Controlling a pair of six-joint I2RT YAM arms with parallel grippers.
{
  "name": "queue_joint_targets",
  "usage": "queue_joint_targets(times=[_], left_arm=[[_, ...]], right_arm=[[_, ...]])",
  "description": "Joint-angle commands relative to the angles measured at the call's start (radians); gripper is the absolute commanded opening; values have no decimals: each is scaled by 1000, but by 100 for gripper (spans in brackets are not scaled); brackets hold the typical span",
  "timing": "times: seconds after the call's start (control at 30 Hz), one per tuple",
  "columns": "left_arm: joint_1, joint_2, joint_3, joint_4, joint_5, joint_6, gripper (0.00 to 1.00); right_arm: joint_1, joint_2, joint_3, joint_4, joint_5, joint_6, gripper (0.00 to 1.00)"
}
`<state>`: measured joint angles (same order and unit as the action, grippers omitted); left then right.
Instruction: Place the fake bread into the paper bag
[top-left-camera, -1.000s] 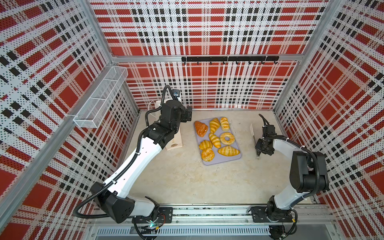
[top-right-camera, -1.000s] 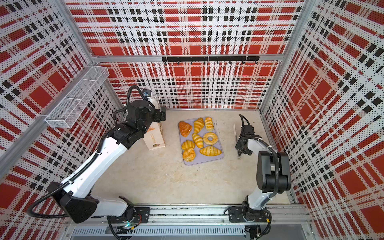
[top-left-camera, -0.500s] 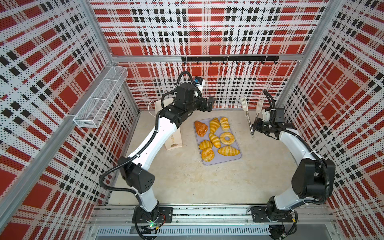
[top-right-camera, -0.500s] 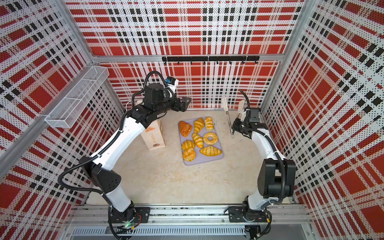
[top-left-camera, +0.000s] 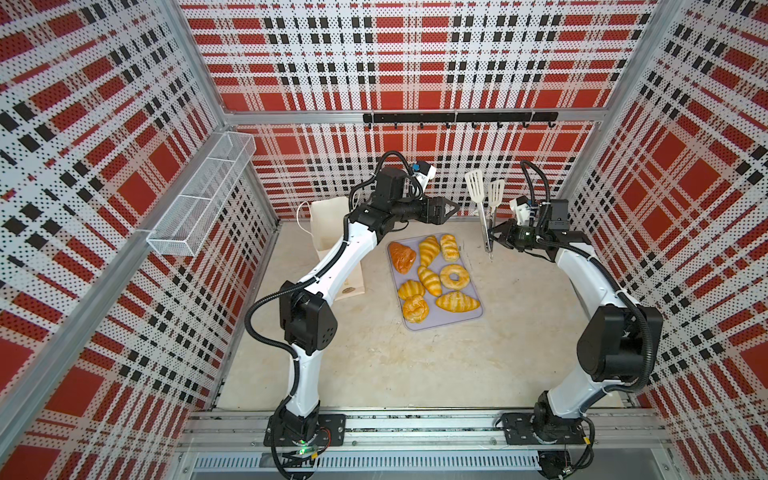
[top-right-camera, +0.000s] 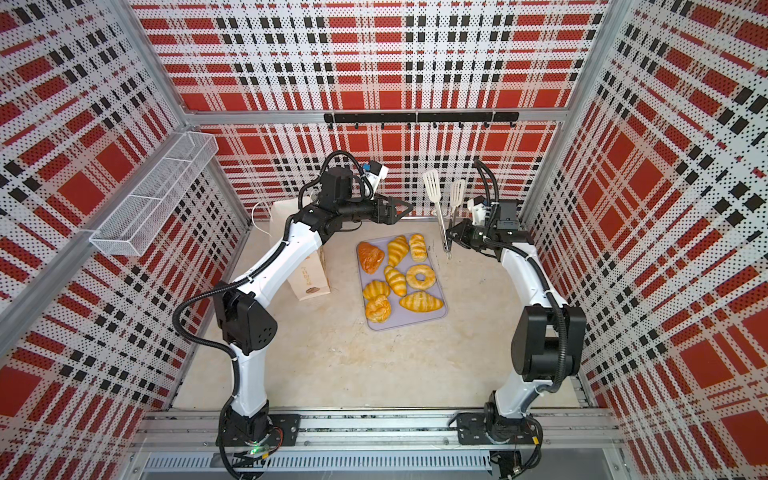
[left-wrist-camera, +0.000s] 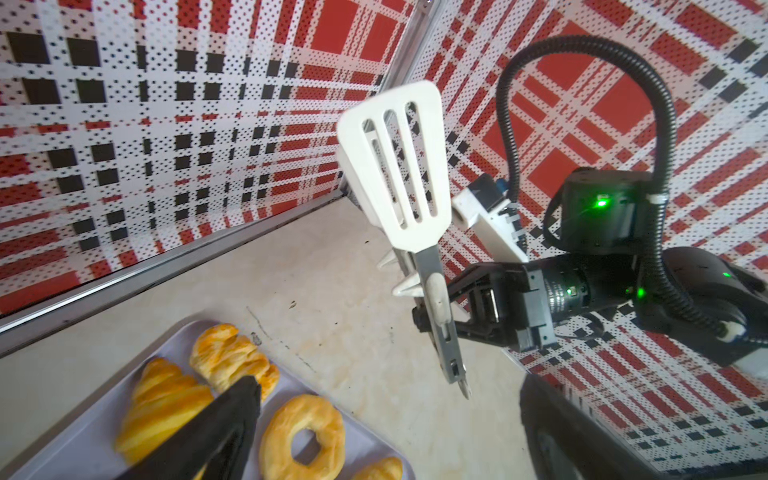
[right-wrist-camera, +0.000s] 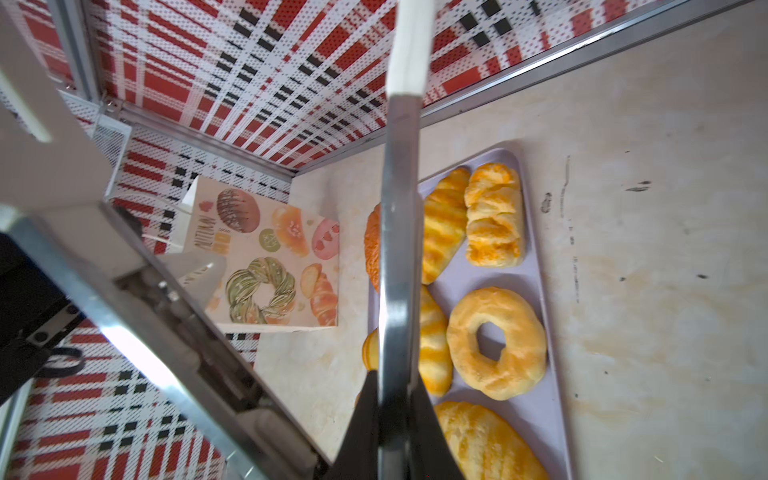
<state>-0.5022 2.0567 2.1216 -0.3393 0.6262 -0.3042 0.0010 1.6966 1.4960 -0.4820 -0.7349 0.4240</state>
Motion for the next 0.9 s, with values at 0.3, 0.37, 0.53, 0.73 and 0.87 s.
queue_joint_targets(times=[0.3,0.37,0.53,0.73,0.87], left_arm=[[28,42,1,160,151,-66,93],[45,46,-5,175,175,-87,92],[62,43,-7,172,195,-91,87],[53,51,-3,166,219,-85,85],[47,57,-2,178,247,-88,81]], right_arm=[[86,108,156,-116,-245,-76,13],[87,116,152,-82,-295,-35,12],[97,110,149,-79,-308,-38,12],[105,113,145,-64,-328,-19,12],[118,115,147,-61,-345,-13,12]])
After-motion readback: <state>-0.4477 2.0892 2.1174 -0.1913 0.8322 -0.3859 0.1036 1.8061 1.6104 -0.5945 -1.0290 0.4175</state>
